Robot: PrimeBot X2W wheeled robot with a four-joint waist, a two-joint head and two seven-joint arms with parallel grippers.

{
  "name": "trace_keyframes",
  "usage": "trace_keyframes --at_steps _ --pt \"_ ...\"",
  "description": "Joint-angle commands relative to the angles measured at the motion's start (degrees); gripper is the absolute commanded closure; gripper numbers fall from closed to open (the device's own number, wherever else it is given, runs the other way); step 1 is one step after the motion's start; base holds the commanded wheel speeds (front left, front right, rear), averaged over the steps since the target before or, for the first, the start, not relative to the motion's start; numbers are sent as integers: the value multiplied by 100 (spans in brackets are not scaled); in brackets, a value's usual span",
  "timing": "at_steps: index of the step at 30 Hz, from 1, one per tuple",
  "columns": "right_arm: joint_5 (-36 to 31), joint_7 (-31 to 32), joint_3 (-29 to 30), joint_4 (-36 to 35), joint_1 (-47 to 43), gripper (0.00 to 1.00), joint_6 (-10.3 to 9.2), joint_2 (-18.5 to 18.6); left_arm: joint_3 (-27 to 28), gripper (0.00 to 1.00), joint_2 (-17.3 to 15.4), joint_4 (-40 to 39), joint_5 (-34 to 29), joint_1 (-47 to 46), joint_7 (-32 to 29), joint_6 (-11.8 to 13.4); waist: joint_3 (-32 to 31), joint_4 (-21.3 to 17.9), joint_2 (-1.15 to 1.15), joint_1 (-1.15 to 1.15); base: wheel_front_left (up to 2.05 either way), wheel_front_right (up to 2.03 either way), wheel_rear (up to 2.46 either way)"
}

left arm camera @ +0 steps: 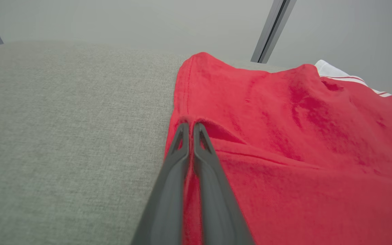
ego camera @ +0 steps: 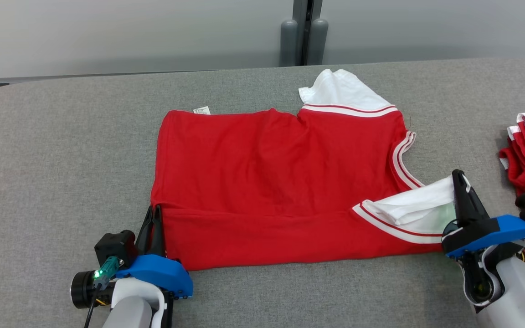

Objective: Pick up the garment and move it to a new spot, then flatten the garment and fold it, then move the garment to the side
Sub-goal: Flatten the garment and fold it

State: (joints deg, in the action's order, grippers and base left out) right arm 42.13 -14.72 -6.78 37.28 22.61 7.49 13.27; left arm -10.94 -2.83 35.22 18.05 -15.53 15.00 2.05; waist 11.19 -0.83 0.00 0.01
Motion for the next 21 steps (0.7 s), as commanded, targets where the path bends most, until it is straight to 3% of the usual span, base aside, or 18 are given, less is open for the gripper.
trace_keyframes --at_steps 1,4,5,6,7,12,21 --pt "3 -24 4 51 128 100 0 -1 -9 100 -11 27 -4 -103 23 31 17 5 0 -1 0 0 0" --pt "-190 -44 -33 283 360 100 0 45 -9 100 -13 90 23 -157 23 42 61 -1 0 -1 0 0 0" --pt "-312 -46 -19 364 431 64 0 76 -3 100 -12 93 9 -167 24 48 70 -2 0 -1 0 0 0" --pt "-381 -49 -16 378 491 0 0 66 5 57 -11 82 -27 -174 23 61 73 3 0 -1 0 0 0" --pt "-469 -51 67 334 545 0 0 55 44 0 -14 14 -44 -172 24 105 72 7 0 -1 0 0 0" --pt "-1285 -47 393 -128 334 0 0 -43 260 0 -9 -423 -243 149 23 312 -50 12 0 -1 0 0 0" --pt "-2945 -49 708 -920 -492 0 0 -521 339 0 -11 -848 -736 782 23 250 -515 18 0 -1 0 0 0"
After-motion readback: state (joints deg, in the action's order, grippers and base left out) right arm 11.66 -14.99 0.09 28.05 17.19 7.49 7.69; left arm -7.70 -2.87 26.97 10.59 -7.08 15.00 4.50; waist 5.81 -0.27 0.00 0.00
